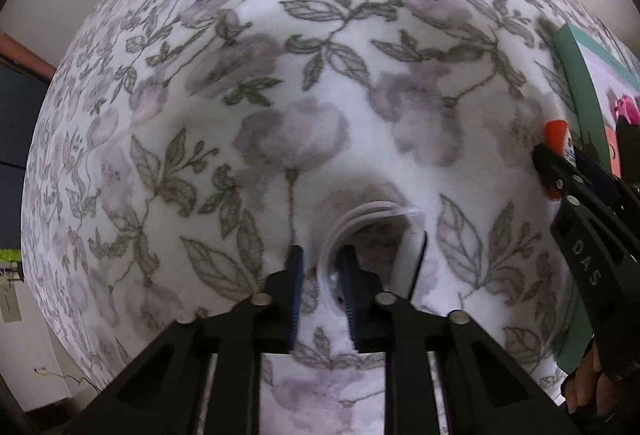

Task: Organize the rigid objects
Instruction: 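Carry the white band and red bottle over the teal tray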

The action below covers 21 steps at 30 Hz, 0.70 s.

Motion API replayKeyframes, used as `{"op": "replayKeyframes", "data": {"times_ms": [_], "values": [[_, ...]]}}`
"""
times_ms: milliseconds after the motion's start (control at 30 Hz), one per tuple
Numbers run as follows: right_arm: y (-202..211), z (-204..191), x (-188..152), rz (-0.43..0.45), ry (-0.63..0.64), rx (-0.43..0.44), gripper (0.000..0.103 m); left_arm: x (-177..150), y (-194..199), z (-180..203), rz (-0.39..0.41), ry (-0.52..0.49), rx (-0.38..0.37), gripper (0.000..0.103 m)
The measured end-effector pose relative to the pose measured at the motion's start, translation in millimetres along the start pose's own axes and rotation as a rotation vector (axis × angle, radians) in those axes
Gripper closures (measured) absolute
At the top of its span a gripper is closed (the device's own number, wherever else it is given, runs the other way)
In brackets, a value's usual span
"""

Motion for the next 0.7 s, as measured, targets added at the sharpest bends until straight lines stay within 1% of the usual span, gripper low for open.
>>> {"op": "replayKeyframes", "data": {"times_ms": [100,267,333,433,533,700], "values": [[0,-1,-2,0.002,0.006,-0.005,0.073,1,3,15,0.010,-0.007,0.012,0.092],[4,-1,-5,-0.005,0.003,0.001,0.073,1,15,21,0.026,0.005,0.004,0.093],[7,0,-9,-0.010,-0.004,0.013,0.073,1,26,11,0.035,0.011,-0.004,0.094],[11,0,-11,-0.013,-0.008,0.029,0.073,3,36,13,0.056,0.025,-0.012,0.095],[17,1,-12,-0.009,-0.026,0.051,0.073,5,48,14,0.080,0.029,-0.003,0.095],[37,1,-5,0.025,-0.049,0.099,0.073,6,66,9,0.111,0.050,-0.016,0.096]]}}
Point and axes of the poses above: each gripper's, at about its wrist camera, not at the fingertips, and y roughly against the way its jaws point, z to its right, x to its top, the point moved 10 cm from there along -y, roughly the way its jaws point, and after that the axes turned 5 degrees about y, right-handed, at the moved point
